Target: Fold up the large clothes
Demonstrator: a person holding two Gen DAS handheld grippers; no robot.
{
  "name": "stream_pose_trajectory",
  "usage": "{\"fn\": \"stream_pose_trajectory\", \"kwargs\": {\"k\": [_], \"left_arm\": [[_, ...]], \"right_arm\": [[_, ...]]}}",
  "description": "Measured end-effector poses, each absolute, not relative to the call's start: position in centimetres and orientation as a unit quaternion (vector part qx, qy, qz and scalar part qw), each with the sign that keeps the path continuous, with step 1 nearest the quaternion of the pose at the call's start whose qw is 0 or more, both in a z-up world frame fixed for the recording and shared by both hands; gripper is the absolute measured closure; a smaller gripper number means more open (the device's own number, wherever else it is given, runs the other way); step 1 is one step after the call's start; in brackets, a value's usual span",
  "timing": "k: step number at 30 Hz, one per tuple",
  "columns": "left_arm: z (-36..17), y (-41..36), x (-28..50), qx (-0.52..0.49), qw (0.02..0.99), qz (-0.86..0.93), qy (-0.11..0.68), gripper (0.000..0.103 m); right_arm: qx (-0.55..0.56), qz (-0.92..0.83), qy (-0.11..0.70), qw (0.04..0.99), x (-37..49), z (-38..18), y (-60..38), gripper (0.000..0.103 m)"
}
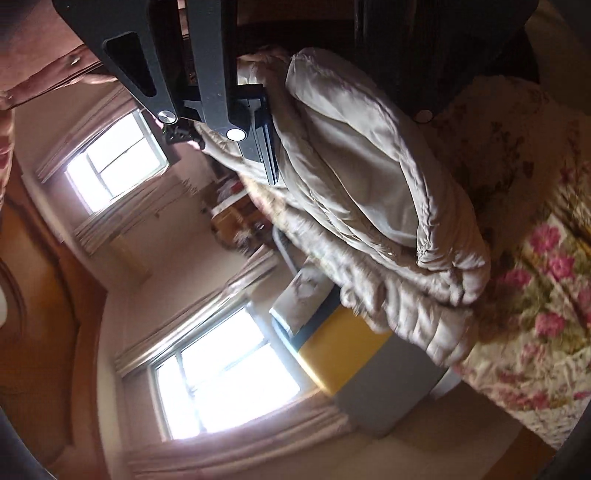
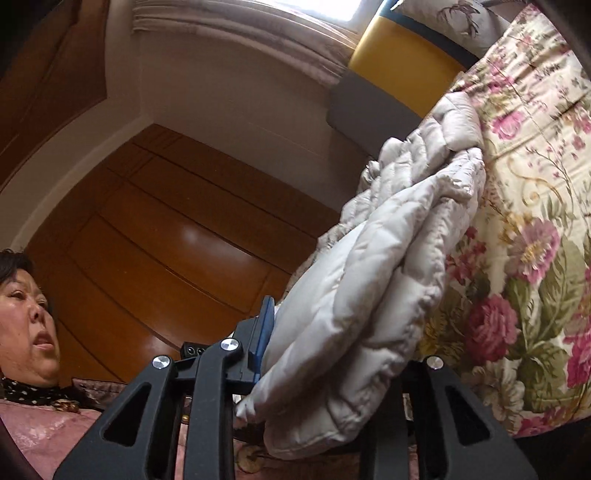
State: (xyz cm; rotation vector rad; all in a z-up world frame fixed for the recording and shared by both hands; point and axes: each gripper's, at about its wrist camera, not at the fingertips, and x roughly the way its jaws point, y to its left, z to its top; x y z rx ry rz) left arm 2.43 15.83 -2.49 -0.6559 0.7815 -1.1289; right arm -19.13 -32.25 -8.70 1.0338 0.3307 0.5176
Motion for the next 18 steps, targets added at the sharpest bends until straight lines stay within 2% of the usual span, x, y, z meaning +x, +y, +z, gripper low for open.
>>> {"fn": "stream_pose_trajectory", "kwargs": {"k": [13,18], "left_arm": [[3.2,19.5,0.1,-0.350,0.709,-0.544,0.281,0.085],[4.0,21.1,-1.1,-0.382,0.689,-0.545,0.287,0.085]], "right_arm": [[0.446,0.333,0.064,0.828,-22.1,-3.6,-31.2,0.078],[0.450,0.361,0.046,0.815,-25.0,-2.6,-30.4,0.078]]}}
